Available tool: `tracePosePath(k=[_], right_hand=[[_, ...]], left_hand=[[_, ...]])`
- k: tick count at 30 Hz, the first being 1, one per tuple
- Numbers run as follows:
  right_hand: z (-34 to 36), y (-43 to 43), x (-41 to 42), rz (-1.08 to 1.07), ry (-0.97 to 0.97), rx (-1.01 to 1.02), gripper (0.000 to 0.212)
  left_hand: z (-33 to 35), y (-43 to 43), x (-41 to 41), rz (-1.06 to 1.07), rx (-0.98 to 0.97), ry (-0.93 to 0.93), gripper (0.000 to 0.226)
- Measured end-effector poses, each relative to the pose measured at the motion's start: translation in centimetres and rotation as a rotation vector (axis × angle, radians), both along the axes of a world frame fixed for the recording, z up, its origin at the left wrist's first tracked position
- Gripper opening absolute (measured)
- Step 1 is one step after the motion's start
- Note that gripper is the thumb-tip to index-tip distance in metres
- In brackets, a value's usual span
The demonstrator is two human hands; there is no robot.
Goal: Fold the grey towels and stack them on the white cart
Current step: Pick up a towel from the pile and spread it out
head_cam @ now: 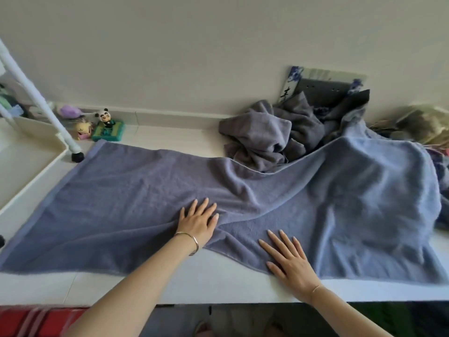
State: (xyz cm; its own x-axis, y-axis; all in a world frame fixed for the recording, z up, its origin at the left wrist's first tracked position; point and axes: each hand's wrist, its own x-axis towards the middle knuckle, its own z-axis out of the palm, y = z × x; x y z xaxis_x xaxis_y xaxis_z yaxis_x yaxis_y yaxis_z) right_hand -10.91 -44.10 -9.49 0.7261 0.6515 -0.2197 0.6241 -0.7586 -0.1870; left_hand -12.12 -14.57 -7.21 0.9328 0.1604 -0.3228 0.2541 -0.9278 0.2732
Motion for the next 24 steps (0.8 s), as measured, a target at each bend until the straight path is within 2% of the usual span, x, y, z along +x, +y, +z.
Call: tracePosePath(k=[5,8,12,14,18,24], right_hand=[[1.0,-2.7,-2.0,0.031,0.055,-0.004,0.052],[1.9,-2.7,-1.6,0.012,0.074,0.011,0.051],[3.7,-2.6,0.6,-0.07,0.01,0.143,0.055],[4.5,-3.6,2.2,-0.117,-0.025,0.195,0.056],[6.3,-7.8,5.5,-0.406,-0.038,0.41,0.06],[9.1,-16.7,9.5,-0.846,0.078,0.738,0.069]], left_hand=[[-0.5,0.1,-0.7,-0.021,0.113,0.03,0.055],[-0.1,-1.5,-0.6,-0.013,0.125,-0.013,0.057],[1.2,-5.4,0.4,-0.113,0.062,-0.126,0.086],[2.0,-8.0,1.5,-0.147,0.027,-0.159,0.086],[4.1,-13.5,4.4,-0.197,-0.033,-0.197,0.057],[6.1,-21.6,8.5,-0.219,-0.135,-0.249,0.059]])
